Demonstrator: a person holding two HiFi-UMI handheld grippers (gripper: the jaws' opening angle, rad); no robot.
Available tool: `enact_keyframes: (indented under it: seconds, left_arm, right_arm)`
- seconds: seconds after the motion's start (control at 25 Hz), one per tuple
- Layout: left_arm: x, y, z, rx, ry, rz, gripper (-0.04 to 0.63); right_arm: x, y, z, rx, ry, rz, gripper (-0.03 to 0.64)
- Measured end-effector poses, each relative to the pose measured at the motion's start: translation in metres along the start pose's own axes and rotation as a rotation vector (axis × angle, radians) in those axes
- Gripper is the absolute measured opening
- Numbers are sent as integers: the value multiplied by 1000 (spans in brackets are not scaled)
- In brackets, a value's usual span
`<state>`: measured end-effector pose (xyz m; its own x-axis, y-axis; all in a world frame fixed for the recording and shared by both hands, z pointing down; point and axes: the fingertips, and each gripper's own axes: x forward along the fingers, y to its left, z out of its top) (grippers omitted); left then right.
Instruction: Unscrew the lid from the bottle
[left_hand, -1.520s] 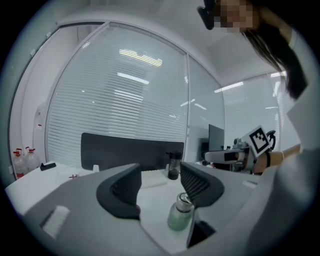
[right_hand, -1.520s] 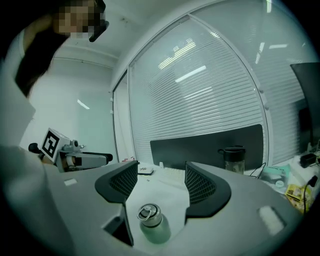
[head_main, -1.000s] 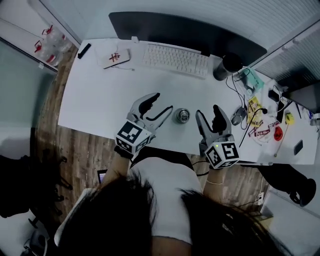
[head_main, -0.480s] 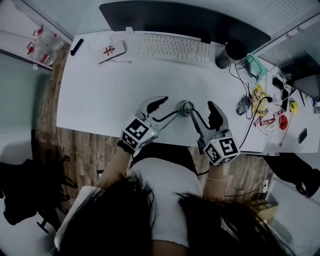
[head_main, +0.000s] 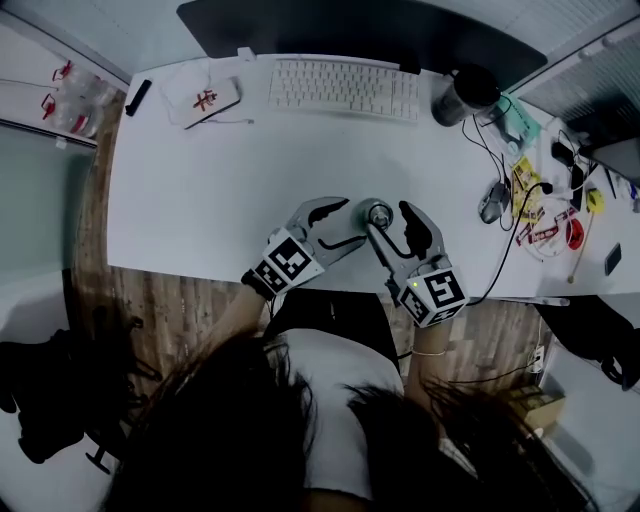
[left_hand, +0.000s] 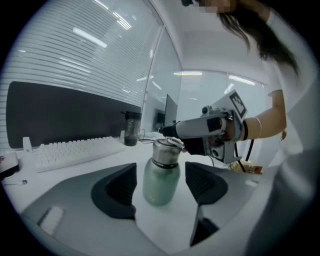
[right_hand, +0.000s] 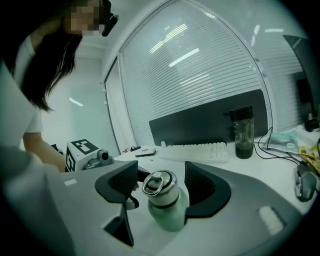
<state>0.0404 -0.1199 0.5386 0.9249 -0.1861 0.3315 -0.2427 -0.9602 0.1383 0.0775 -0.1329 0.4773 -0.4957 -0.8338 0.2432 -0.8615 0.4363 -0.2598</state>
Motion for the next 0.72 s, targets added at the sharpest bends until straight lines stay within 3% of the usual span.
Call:
enact_keyframes:
  seconds: [0.24, 0.72]
  left_arm:
    - [18, 0, -17, 18, 22, -67, 359]
    - [43, -1, -32, 39, 46, -139, 357]
  right_arm:
    - [9, 1, -13, -14, 10, 22, 267]
    - [24, 1, -27, -101, 32, 55, 267]
